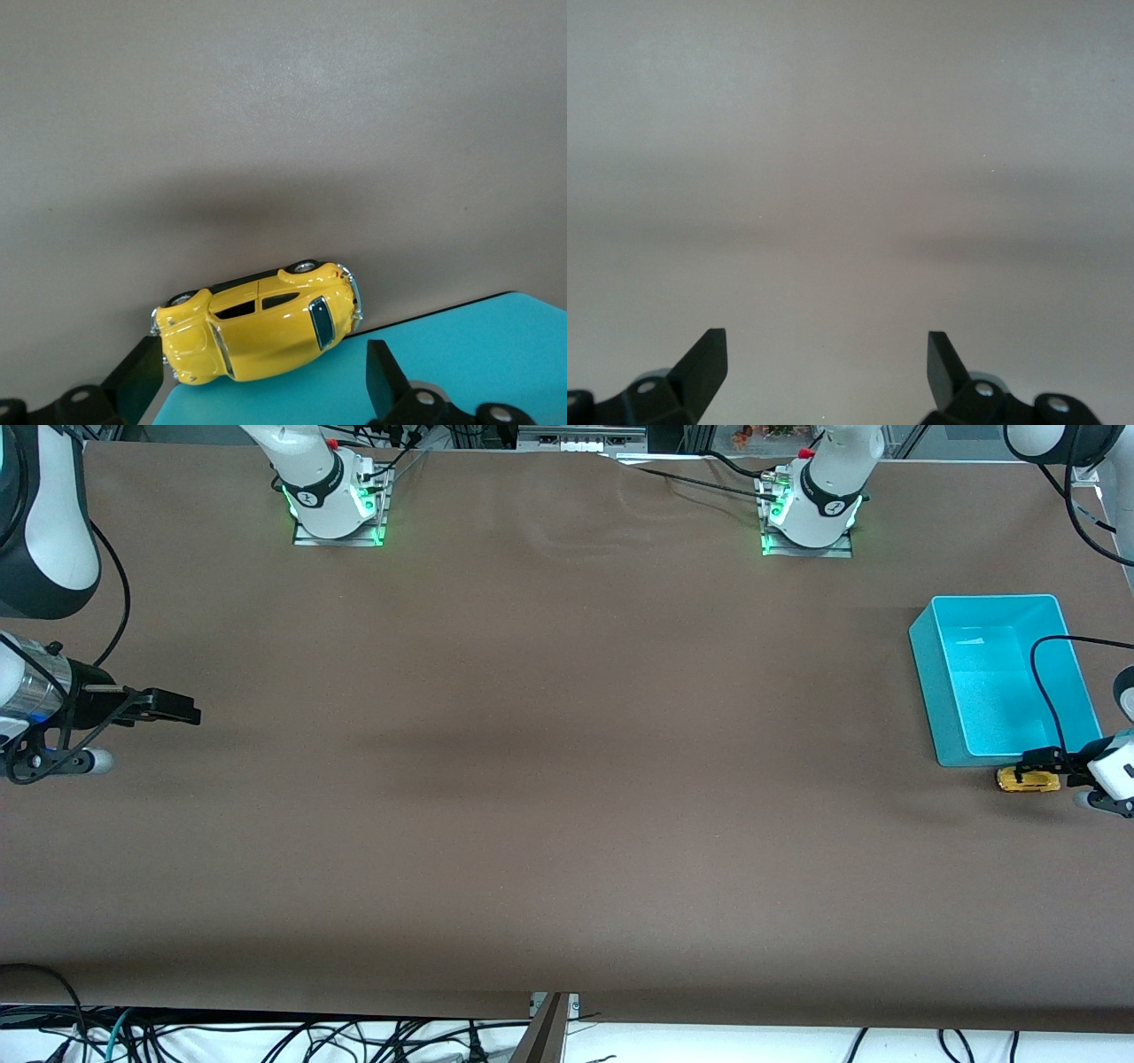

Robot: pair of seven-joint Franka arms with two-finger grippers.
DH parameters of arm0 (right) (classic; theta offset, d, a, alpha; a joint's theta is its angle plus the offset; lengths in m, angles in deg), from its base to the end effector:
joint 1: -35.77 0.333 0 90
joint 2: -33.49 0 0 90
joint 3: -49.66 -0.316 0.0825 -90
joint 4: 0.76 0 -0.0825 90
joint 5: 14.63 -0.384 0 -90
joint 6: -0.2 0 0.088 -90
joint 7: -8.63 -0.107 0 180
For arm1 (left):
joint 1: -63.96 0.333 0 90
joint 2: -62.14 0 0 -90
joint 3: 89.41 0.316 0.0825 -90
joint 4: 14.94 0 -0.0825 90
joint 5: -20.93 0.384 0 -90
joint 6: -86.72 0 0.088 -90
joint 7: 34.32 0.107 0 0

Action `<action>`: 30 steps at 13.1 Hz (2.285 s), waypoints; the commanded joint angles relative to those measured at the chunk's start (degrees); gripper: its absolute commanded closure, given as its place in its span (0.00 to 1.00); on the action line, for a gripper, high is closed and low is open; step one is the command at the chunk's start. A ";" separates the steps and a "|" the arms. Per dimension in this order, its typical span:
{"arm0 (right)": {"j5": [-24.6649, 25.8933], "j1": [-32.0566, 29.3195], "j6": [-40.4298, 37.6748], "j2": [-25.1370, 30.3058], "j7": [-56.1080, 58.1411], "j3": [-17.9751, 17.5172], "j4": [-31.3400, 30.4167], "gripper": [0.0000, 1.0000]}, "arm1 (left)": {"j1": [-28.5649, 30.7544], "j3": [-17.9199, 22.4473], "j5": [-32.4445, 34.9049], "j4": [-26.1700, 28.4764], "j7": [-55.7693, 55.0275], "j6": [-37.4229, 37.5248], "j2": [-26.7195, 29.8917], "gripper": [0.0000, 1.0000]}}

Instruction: Wind and store yellow beetle car

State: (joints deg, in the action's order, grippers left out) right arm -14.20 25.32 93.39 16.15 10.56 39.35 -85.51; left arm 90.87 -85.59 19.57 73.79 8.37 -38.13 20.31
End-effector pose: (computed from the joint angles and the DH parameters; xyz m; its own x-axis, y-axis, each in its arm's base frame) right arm 0.6352 -0.0160 0.4936 0.9884 0.0317 -0.1483 0.0244 -0.9984 -0.0510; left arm 0.6008 0.3487 0.2121 0.9738 -0.2087 -0.0898 -0.2052 -0.9776 0.0469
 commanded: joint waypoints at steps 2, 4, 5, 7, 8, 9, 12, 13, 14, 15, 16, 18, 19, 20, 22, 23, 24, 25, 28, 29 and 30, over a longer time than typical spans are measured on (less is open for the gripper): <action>0.54 -0.18 -1.08 0.99 -0.70 -0.05 0.02 0.00 | -0.28 1.54 -0.75 -0.04 -1.47 0.30 -2.11 0.01; 0.54 -0.18 -1.08 0.99 -0.70 -0.05 0.02 0.00 | -0.37 2.60 -1.01 -0.82 -2.52 4.32 -2.03 0.01; 0.54 -0.18 -1.08 0.99 -0.70 -0.05 0.02 0.00 | -0.37 2.77 -1.19 -1.53 -5.49 7.92 -1.85 0.01; 0.54 -0.18 -1.08 0.99 -0.70 -0.05 -0.07 0.00 | -0.46 2.86 -1.10 -2.68 -10.16 10.68 -1.77 0.01; 0.54 -0.18 -1.08 0.99 -0.70 -0.05 0.02 0.00 | -0.54 2.77 -1.19 -2.68 -10.43 10.59 -1.85 0.01; 0.54 -0.18 -1.08 0.99 -0.70 -0.05 0.02 0.00 | -0.72 2.77 -1.19 -2.68 -11.57 10.59 -1.85 0.01; 0.54 -0.18 -0.99 0.99 -0.53 0.03 0.02 0.00 | -2.03 2.77 -0.49 -5.12 -14.48 10.59 -1.85 0.01; 0.54 -0.18 -0.99 0.99 -0.53 0.56 0.02 0.00 | -2.65 2.77 -0.40 -5.92 -14.48 10.59 -1.85 0.01; 0.54 -0.18 -0.99 0.99 -0.44 0.65 0.02 0.00 | -2.57 2.77 -0.40 -6.10 -14.31 10.50 -2.03 0.01; 0.54 -0.18 -0.99 0.99 -0.44 0.65 0.02 0.00 | -2.39 2.77 -0.40 -6.02 -13.70 10.24 -2.12 0.01; 0.54 -0.18 -0.99 0.99 -0.44 0.65 0.02 0.00 | -2.30 2.86 -0.49 -5.76 -13.43 10.06 -2.20 0.01; 0.54 -0.18 -0.99 0.99 -0.44 0.74 0.02 0.00 | -2.04 2.86 -1.10 -5.49 -13.25 8.49 -2.99 0.01; 0.54 -0.18 -0.99 0.99 -0.44 0.74 0.02 0.00 | -2.04 2.86 -1.01 -5.49 -13.25 8.31 -3.08 0.01; 0.54 -0.18 -0.99 0.99 -0.44 0.65 0.02 0.00 | -1.95 2.86 -1.01 -5.49 -12.90 8.13 -3.08 0.01; 0.54 -0.18 -0.99 0.99 -0.44 0.65 0.02 0.00 | -1.95 3.47 -0.75 -5.49 -0.15 3.94 -4.39 0.00; 0.54 -0.18 -0.99 0.99 -0.44 0.65 0.02 0.00 | -1.95 3.91 -0.75 -5.58 5.07 2.61 -4.66 0.00; 0.54 -0.18 -0.99 0.99 -0.44 0.74 0.02 0.00 | -1.95 3.92 -0.66 -5.66 7.99 2.51 -4.67 0.00; 0.54 -0.18 -0.99 0.99 -0.44 0.65 0.02 0.00 | -1.95 3.92 -0.66 -5.66 9.32 2.50 -4.67 0.00; 0.54 -0.18 -0.99 0.99 -0.44 0.65 0.02 0.00 | -1.78 3.92 -1.36 -5.58 19.93 2.42 -4.58 0.00; 0.54 -0.18 -0.99 0.99 -0.44 0.74 0.02 0.00 | -1.78 3.92 -1.45 -5.58 24.50 2.42 -4.40 0.00; 0.54 -0.18 -0.99 0.99 -0.44 0.65 0.02 0.00 | -1.78 3.92 -1.80 -5.58 29.76 2.42 -4.40 0.00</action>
State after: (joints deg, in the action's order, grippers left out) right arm -14.17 25.30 93.35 16.15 10.56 40.12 -85.51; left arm 89.11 -82.00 18.76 69.48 29.34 -35.84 16.34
